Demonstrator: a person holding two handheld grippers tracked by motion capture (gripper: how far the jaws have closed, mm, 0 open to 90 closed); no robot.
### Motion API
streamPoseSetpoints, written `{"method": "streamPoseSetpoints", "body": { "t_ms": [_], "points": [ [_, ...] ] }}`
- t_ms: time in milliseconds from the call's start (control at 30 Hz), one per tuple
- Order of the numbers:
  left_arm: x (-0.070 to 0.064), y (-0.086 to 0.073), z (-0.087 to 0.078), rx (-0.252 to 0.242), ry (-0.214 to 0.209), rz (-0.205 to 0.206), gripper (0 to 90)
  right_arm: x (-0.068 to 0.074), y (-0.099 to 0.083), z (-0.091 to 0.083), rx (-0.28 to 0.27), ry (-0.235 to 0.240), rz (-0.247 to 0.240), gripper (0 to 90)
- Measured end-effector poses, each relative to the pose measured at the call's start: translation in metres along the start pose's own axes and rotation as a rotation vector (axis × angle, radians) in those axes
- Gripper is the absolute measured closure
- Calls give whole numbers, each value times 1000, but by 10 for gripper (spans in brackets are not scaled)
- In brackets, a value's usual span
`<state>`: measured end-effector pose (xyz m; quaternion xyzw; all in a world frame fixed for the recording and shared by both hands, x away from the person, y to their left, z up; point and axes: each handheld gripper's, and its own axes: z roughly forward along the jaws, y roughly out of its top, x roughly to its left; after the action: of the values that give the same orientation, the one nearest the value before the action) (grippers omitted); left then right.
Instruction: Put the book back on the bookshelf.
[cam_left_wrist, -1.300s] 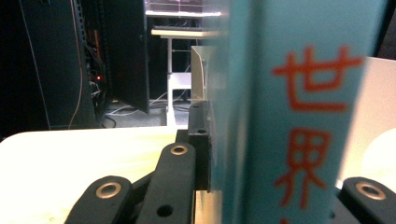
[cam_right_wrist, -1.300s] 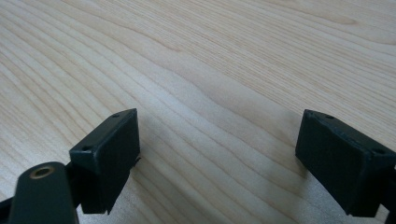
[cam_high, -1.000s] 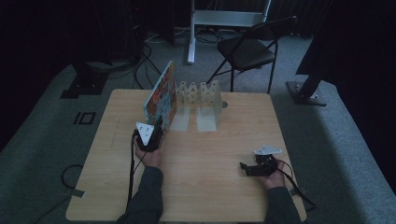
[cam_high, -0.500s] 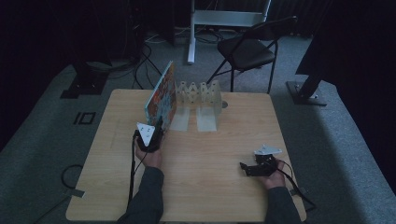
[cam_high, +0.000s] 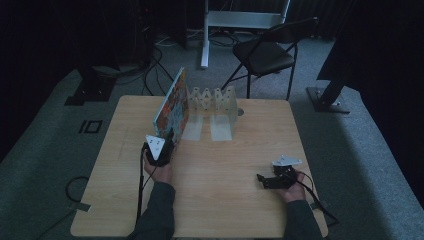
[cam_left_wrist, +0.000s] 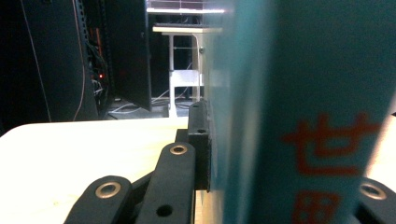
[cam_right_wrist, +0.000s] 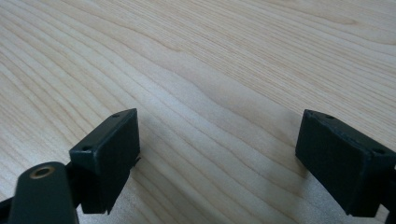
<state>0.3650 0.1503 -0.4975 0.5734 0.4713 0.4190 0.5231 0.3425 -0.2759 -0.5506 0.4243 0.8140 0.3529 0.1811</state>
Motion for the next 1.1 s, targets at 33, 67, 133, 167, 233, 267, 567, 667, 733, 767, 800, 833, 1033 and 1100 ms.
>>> {"method": "streamPoseSetpoints", "body": {
  "t_ms": [33,67,133,167,233,267,567,667,733,767,800,833,1033,1100],
  "points": [
    [0,0,0,1,0,-1,811,0,0,0,0,0,0,134],
    [0,0,0,1,-1,-2,811,0,0,0,0,0,0,134],
    [1,-1,-1,1,-1,-3,811,0,0,0,0,0,0,134],
    [1,-1,-1,2,-2,-7,810,0,0,0,0,0,0,134],
    [1,-2,-2,5,-3,-7,810,0,0,0,0,0,0,134],
    [1,-3,-2,6,-3,-6,810,0,0,0,0,0,0,134],
    [3,-6,-3,12,-14,3,809,0,0,0,0,0,0,134],
    [2,-6,-3,12,-14,8,808,0,0,0,0,0,0,134],
    [2,-6,-4,13,-16,17,807,0,0,0,0,0,0,134],
    [2,-6,-3,12,-18,18,807,0,0,0,0,0,0,134],
    [2,-6,-3,12,-18,19,806,0,0,0,0,0,0,134],
    [2,-6,-4,13,-19,22,805,0,0,0,0,0,0,134],
    [3,-7,-4,9,-25,38,798,0,0,0,0,0,0,134],
    [3,-7,-4,9,-33,43,797,0,0,0,0,0,0,134]
  ]
}}
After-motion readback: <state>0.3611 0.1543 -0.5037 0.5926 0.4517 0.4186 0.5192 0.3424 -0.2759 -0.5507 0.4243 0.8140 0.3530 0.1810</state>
